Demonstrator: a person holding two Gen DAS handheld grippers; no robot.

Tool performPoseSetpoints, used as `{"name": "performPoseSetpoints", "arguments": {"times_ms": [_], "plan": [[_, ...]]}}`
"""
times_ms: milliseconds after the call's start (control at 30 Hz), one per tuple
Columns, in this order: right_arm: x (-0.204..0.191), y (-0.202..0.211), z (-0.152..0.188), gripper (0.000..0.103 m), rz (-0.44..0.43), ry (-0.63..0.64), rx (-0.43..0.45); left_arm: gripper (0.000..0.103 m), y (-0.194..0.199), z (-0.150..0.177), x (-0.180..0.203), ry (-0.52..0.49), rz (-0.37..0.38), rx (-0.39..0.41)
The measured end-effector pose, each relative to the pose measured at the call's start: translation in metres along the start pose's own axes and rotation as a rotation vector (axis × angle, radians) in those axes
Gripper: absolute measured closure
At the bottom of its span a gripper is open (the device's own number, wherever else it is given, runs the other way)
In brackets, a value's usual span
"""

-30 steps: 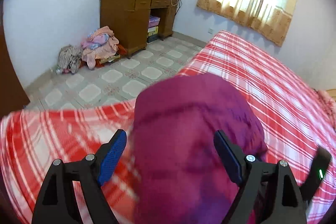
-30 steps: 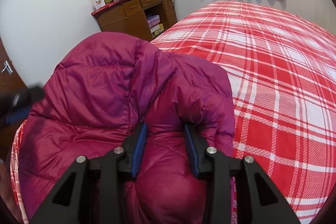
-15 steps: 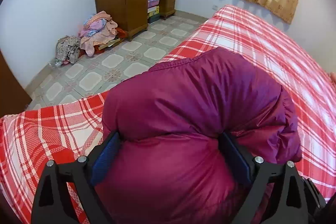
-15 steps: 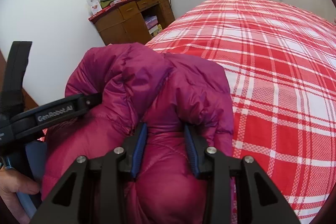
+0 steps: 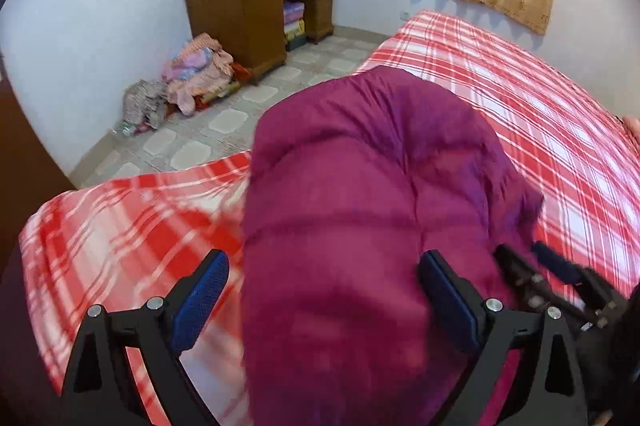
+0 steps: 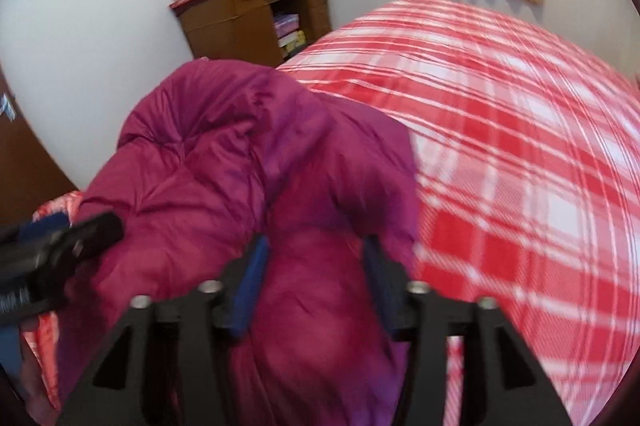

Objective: Fold large clothes
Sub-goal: 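Open both tools and pull them back from the folded jacket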

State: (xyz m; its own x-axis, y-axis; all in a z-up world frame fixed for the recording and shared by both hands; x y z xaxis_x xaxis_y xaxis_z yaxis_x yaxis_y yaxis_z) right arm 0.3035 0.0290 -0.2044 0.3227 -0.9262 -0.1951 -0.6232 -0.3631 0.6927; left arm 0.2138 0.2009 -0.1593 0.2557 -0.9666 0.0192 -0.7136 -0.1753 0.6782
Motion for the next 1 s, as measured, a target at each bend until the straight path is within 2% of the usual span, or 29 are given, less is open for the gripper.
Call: {"name": "performPoseSetpoints", "arguments": {"times_ms": [33,200,367,467,567,800,1000], "plan": [[0.007,0.016,0.007,0.033,-0.004,-0.037,0.015,0.006,0.008,0.005,0.000,-0.007,-0.008,0.009],[0.021,0.075,0.036,0.033,-0.021,-0.090,0.079,0.006,0.053,0.039,0.009,-0.051,-0.063,0.077],[0.029,0.130,0.050,0.032,-0.010,-0.110,0.159,0.006,0.078,0.054,0.019,-0.042,-0.061,0.126],[0.029,0.151,0.052,0.024,0.004,-0.076,0.202,0.006,0.087,0.056,0.019,-0.005,-0.036,0.112],[0.029,0.168,0.050,0.024,0.001,-0.068,0.242,0.006,0.098,0.058,0.020,0.011,-0.038,0.122],[0.029,0.199,0.047,0.024,0.008,-0.051,0.322,0.006,0.132,0.061,0.028,-0.049,-0.130,0.174],[0.027,0.231,0.036,0.021,0.020,-0.051,0.412,0.006,0.164,0.053,0.029,-0.026,-0.122,0.252]]}}
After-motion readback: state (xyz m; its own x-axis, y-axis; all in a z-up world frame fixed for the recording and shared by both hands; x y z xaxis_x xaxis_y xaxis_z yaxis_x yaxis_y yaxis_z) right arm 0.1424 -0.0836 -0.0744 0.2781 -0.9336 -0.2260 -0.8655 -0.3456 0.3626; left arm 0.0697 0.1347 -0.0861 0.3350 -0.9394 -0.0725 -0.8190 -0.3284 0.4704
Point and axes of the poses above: each gripper's, at about its wrist camera, not at the fingertips, and y roughly against the way its jaws point, x to its right, z to its underside, the point moved 4 cm from there along -y, roughly the way its jaws point, and after that the axes turned 6 degrees about x, right-handed, at the moved point
